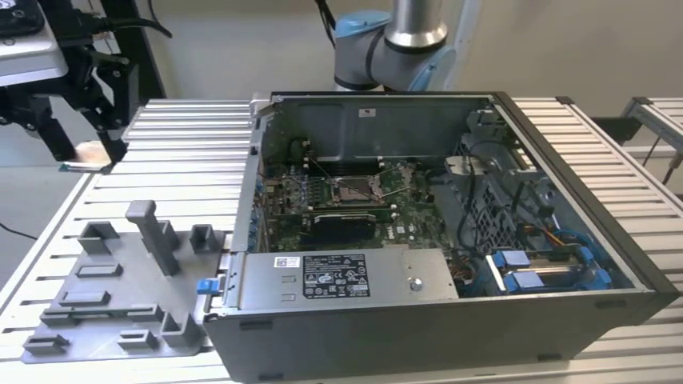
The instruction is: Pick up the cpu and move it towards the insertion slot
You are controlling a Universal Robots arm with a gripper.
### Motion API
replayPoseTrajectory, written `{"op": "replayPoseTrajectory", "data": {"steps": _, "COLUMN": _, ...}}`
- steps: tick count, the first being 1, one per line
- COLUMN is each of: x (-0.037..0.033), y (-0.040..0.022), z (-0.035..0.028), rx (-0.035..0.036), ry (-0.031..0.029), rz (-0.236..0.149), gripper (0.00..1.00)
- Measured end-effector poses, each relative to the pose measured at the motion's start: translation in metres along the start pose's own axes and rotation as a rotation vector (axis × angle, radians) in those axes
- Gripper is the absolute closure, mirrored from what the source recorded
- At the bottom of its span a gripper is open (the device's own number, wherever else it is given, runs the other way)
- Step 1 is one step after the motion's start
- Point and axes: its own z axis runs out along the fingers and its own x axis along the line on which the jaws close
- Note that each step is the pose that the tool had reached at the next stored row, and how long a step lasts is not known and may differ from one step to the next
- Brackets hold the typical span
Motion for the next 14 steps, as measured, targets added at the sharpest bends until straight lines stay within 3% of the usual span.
{"op": "replayPoseTrajectory", "data": {"steps": 14, "x": -0.0378, "y": -0.0001, "z": -0.0012, "rx": 0.0001, "ry": 0.0049, "rz": 0.000, "gripper": 1.00}}
